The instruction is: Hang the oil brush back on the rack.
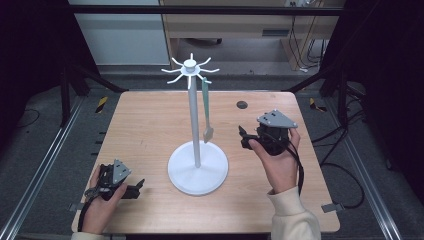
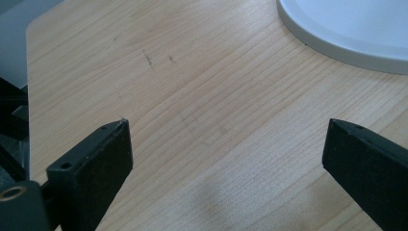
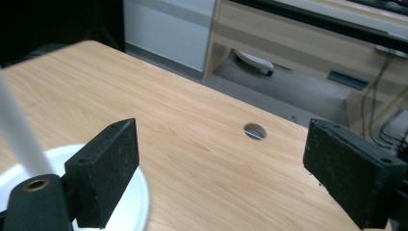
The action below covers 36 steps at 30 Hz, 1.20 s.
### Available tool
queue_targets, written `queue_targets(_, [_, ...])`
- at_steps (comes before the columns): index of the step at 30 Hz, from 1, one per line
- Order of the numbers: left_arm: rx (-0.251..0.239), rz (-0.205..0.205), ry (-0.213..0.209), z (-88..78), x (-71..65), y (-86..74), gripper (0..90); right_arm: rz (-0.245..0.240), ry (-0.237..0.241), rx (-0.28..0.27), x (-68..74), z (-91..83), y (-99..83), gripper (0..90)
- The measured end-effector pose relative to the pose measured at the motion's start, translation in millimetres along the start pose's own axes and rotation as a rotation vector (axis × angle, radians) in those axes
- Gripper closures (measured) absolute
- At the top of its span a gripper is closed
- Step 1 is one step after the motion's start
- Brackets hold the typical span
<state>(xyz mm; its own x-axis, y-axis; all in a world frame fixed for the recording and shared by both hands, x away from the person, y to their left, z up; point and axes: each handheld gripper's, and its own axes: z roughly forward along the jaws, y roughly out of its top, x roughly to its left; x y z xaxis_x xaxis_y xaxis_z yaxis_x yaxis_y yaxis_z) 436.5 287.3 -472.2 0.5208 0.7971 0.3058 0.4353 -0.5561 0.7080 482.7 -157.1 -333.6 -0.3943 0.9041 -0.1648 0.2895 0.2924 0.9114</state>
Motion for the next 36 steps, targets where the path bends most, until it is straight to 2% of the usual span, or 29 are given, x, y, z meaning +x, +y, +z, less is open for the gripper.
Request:
queue_targets(5, [0.003,0.001,0.0,0.1,0.1,0.0,3.1,0.019,-0.042,0.051,-15.6,13.3,-20.2,11.2])
queue_targets(14, [0.002,-0.003,0.0,0.1,0.2,-0.1,3.1,0.081,-0.073,0.15,-36.2,26.6,-60.6,13.3])
queue_targets(18, [0.001,-0.003,0.001,0.1,0.1,-0.1,3.0,0.107,-0.06,0.19,-41.3,28.7,-80.7,14.3])
queue_targets(20, [0.004,-0.002,0.001,-0.1,0.4,-0.2,3.0,0.117,-0.051,0.229,-43.2,29.9,-89.7,13.9])
queue_targets(24, [0.002,-0.002,0.001,0.2,-0.1,-0.1,3.0,0.111,-0.031,0.273,-43.6,28.8,-107.3,14.5])
queue_targets(32, [0.004,-0.001,-0.001,0.6,-1.1,0.2,3.0,0.15,0.023,0.254,-37.8,29.2,-131.9,15.5])
queue_targets(34, [-0.001,-0.006,0.0,0.6,-1.5,0.0,3.0,0.127,0.031,0.26,-33.7,32.3,-133.4,15.5])
queue_targets(36, [0.003,-0.001,0.002,0.0,-1.0,-0.3,3.0,0.126,0.038,0.267,-29.9,34.1,-132.5,15.1])
